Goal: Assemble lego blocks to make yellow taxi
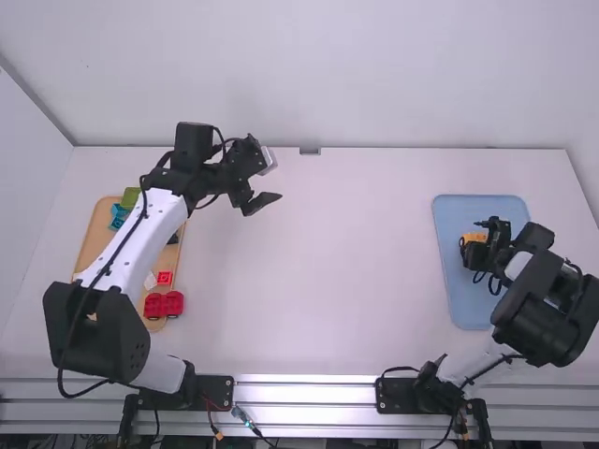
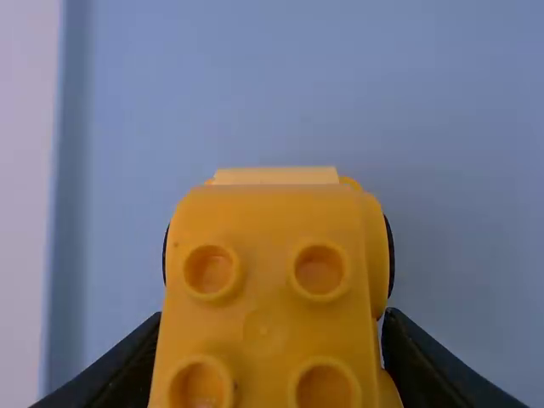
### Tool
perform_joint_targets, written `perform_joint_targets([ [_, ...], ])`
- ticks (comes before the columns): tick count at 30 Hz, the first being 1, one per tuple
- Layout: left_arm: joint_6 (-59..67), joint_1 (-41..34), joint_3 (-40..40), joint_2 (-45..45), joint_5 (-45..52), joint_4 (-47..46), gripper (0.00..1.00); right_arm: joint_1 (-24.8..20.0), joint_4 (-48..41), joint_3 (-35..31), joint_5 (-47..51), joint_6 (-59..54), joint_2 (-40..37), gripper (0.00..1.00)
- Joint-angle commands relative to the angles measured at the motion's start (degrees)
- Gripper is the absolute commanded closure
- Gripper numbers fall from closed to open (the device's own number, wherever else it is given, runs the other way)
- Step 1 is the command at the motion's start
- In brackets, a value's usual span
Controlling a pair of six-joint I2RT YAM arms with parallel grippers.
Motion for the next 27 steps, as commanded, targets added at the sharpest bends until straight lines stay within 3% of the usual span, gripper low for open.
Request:
perform_joint_targets([
  [1,-8.4,0.2,0.3,0.2,-3.2,1.1,0.01,0.3,0.2,0.1,-0.1,1.9,0.1,0.30],
  [2,-9.3,0.2,0.3,0.2,-4.1,1.3,0.01,0.4,0.2,0.3,0.1,2.3,0.1,0.24],
  [3,-11.4,0.2,0.3,0.1,-5.8,1.8,0.01,0.9,0.0,1.0,1.4,3.8,0.1,0.01],
  [10,-12.6,-0.7,0.3,0.1,-7.3,2.0,0.01,5.0,-12.0,7.2,11.0,4.9,-5.2,0.01],
  [15,-18.6,-4.1,0.3,-2.7,-18.2,2.8,0.01,11.2,-24.5,16.1,17.7,4.8,-12.8,0.01],
  [19,-19.1,-7.1,0.3,-6.1,-23.5,2.4,0.01,16.2,-28.3,21.0,19.1,4.8,-18.3,0.01],
  [27,-19.1,-8.0,0.3,-13.2,-23.5,2.4,0.01,27.4,-29.2,28.0,19.1,3.7,-27.9,0.01],
])
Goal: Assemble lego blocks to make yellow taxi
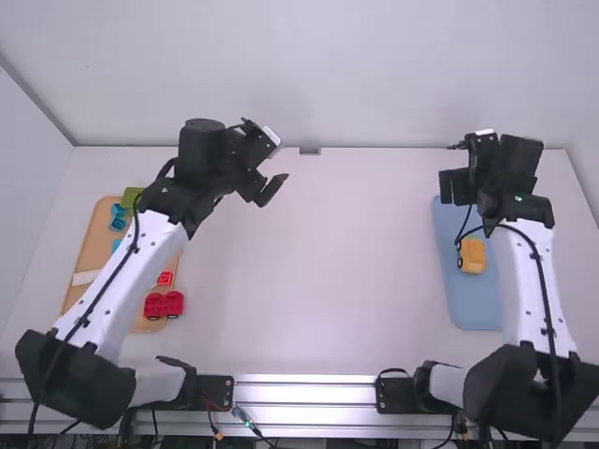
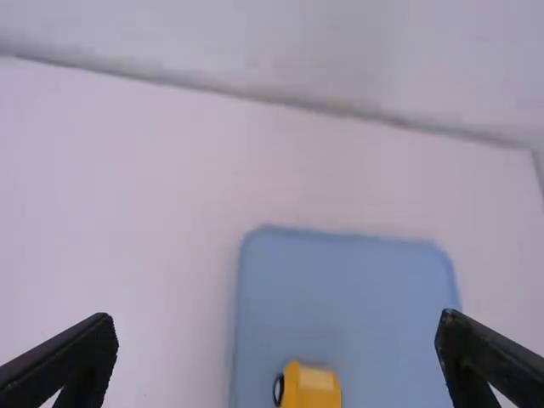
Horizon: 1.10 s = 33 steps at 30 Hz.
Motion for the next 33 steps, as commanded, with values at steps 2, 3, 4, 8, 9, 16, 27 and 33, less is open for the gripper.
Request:
perform_joint_targets([
  [2,-0.5,0.4,0.3,-4.4,-1.0,0.0,0.01,5.3,-0.2,3.2,0.3,-4.4,-4.9,0.01],
  [3,-0.5,0.2,0.3,-5.2,-1.1,0.0,0.01,6.8,-0.2,3.2,0.4,-7.0,-6.2,0.01],
  [4,-0.5,0.2,0.3,-5.9,-1.0,0.0,0.01,8.3,-0.4,3.1,0.5,-9.8,-7.3,0.01],
  [8,-2.0,1.7,-1.2,-7.9,-2.5,1.5,0.04,10.0,1.1,1.5,2.0,-10.9,-9.8,0.04],
  [9,-2.5,2.2,-1.7,-8.3,-3.0,2.0,0.04,10.0,1.6,1.1,2.5,-10.5,-10.3,0.05],
  [16,-7.4,7.1,-6.6,-13.2,-7.9,6.8,0.13,10.0,6.4,-3.7,3.0,-5.7,-15.1,0.13],
  [27,-18.3,14.8,-17.5,-24.1,-15.1,17.7,0.32,10.0,17.1,-14.5,3.0,5.1,-25.8,0.32],
  [33,-26.1,14.8,-25.3,-31.9,-15.1,19.7,0.45,10.0,25.0,-22.3,3.0,12.9,-33.7,0.45],
])
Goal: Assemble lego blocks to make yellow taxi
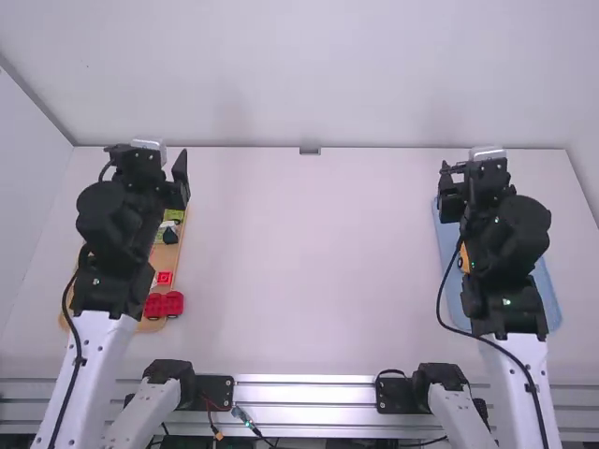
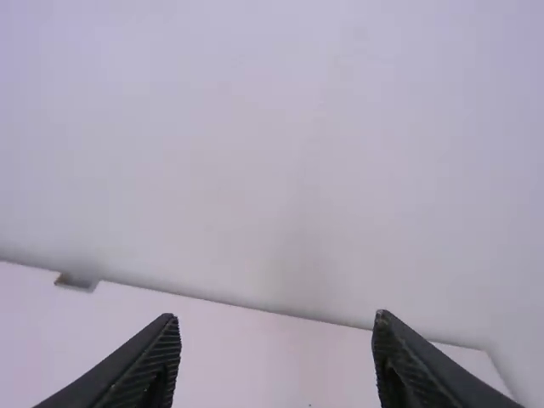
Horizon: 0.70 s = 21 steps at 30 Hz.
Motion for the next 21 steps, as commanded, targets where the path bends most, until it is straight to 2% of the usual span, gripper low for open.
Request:
perform_joint_targets([
  [1,-5.5,-0.1,-3.2,-3.5,-0.7,0.2,0.48,0.0,2.2,-3.2,0.1,6.3,-3.4,0.48],
  [7,-5.5,-0.1,-10.9,-11.2,-0.7,0.2,0.61,0.0,2.9,-10.9,0.1,13.3,-11.1,0.61],
  [21,-5.5,-0.1,-28.1,-28.5,-0.7,0.2,0.91,0.0,2.9,-27.9,0.1,13.3,-28.2,0.91],
])
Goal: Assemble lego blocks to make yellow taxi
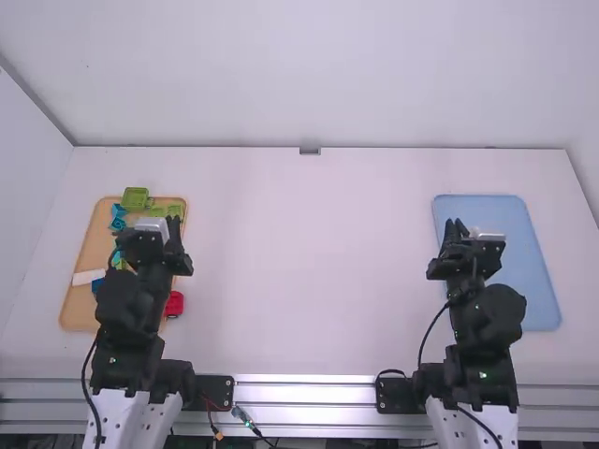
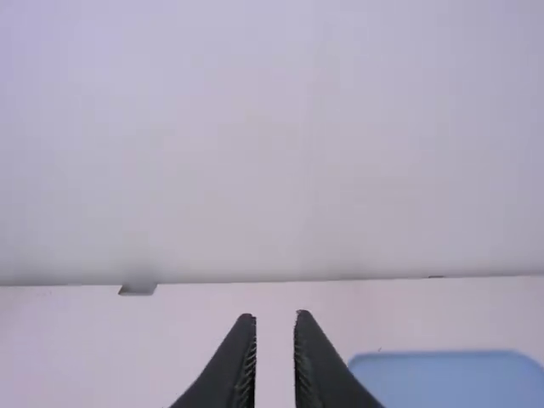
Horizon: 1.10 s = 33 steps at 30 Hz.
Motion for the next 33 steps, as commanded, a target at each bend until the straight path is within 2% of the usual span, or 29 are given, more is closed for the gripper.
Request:
perform_joint_targets([
  [1,-0.3,-0.1,-2.9,-3.2,-0.3,0.3,0.94,0.0,0.2,-3.1,0.1,0.3,-3.1,0.93],
  [5,-0.3,-0.1,-7.1,-7.5,-0.3,0.3,1.00,0.0,0.2,-7.3,0.1,0.3,-7.4,1.00],
  [22,-0.3,-0.1,-21.0,-21.4,-0.3,0.3,1.00,0.0,0.2,-21.0,0.1,0.3,-21.0,1.00],
  [33,-0.3,-0.1,-26.2,-22.8,-0.3,0.3,1.00,0.0,0.2,-26.1,0.1,0.3,-21.0,1.00],
])
